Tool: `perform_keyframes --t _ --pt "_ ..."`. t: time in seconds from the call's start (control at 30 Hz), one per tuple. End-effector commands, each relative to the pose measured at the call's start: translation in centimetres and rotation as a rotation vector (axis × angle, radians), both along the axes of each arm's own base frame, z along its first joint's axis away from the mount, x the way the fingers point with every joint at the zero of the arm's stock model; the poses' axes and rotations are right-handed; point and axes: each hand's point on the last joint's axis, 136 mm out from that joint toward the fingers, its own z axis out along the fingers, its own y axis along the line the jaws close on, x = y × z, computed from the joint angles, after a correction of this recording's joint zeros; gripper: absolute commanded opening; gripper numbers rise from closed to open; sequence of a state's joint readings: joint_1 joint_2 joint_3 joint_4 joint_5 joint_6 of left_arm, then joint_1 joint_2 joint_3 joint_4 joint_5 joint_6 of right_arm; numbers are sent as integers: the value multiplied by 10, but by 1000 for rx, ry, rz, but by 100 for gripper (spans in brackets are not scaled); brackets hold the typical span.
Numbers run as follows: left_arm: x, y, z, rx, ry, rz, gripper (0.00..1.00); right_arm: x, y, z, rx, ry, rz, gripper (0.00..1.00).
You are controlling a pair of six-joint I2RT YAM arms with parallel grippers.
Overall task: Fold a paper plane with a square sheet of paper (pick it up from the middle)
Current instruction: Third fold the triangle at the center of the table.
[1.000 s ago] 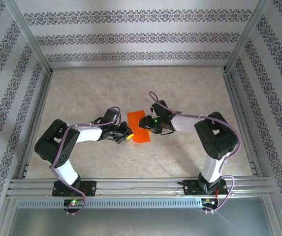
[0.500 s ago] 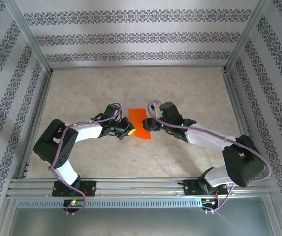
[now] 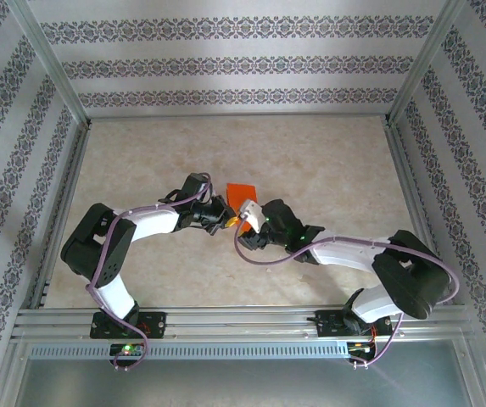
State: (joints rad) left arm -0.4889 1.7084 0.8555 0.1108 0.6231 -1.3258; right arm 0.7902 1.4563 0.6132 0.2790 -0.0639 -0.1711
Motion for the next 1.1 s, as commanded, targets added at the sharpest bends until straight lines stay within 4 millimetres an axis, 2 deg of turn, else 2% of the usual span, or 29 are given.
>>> perform_keyframes --t 0.0,0.37,0.63,0.7,0.8,0.93,1.0,1.07 --pt "2 3 -2 -4 53 31 0 8 6 -2 -28 -84 28 67" --pt "2 5 -2 -4 54 36 0 17 9 -14 -96 -167 21 51" --pt "2 13 -4 10 57 63 1 13 7 -13 -93 -182 28 23" --pt "2 23 -6 33 58 84 7 9 9 -14 -84 -159 41 14" --pt "2 47 -6 102 46 119 24 -1 14 -17 -52 -87 71 6" --pt "7 78 8 206 -15 128 34 -15 23 -15 27 22 91 3" --pt "10 84 19 242 -72 94 37 -22 28 -13 76 79 97 2" --pt "16 80 31 256 -134 43 40 -28 31 -13 112 130 98 2"
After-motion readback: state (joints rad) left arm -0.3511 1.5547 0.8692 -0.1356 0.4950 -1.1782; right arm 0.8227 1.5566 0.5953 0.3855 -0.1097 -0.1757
